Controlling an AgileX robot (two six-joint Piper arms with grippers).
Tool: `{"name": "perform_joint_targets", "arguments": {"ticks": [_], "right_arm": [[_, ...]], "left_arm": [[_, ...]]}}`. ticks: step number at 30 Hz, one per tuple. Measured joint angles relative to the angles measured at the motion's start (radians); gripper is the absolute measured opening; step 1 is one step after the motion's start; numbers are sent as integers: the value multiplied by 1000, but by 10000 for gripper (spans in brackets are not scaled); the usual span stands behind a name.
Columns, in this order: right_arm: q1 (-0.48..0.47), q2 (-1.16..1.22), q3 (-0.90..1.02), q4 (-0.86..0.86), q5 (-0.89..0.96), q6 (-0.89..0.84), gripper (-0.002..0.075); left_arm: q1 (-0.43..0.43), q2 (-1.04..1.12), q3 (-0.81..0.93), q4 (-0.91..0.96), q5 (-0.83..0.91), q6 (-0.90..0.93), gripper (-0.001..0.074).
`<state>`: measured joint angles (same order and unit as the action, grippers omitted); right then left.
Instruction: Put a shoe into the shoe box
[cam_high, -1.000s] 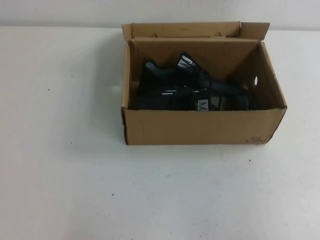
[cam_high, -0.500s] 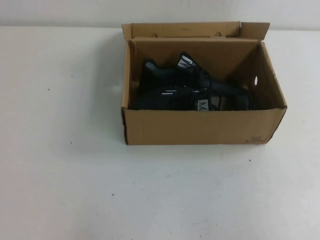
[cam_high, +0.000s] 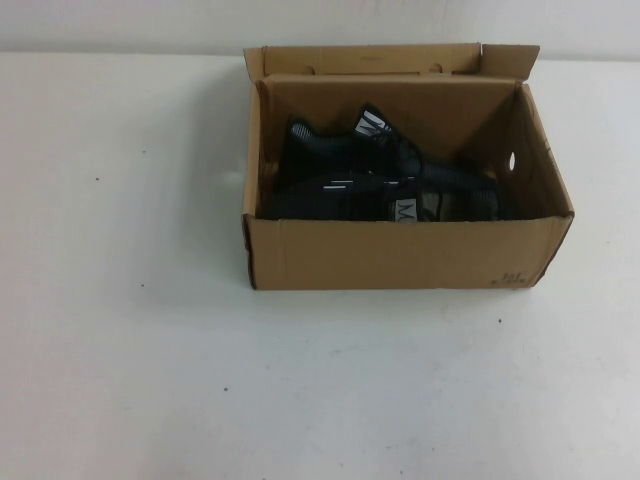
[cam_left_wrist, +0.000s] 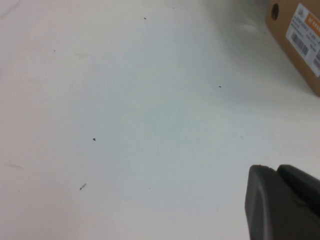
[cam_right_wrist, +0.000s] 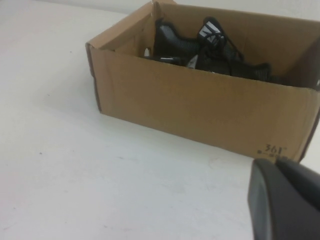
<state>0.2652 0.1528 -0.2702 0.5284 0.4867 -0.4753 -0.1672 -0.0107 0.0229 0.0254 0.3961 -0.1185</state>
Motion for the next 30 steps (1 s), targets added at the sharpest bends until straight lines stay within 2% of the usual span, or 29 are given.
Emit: {"name": "perform_joint_targets", "arguments": {"ticks": [9, 15, 18, 25, 30], "right_arm": [[-13, 0, 0, -69, -16, 8, -15], [-67, 0, 0, -261, -35, 248, -15], [-112, 0, 31, -310, -116, 292, -15], [-150, -93, 237, -297, -376, 310, -17], [-150, -160, 293, -287, -306, 313, -17]], "left_arm": [[0, 0, 0, 0, 0, 0, -1], [0, 0, 0, 1, 0, 0, -1], [0, 0, 0, 2, 0, 0, -1], [0, 0, 0, 2, 0, 0, -1], [0, 0, 0, 3, 0, 0, -1]]}}
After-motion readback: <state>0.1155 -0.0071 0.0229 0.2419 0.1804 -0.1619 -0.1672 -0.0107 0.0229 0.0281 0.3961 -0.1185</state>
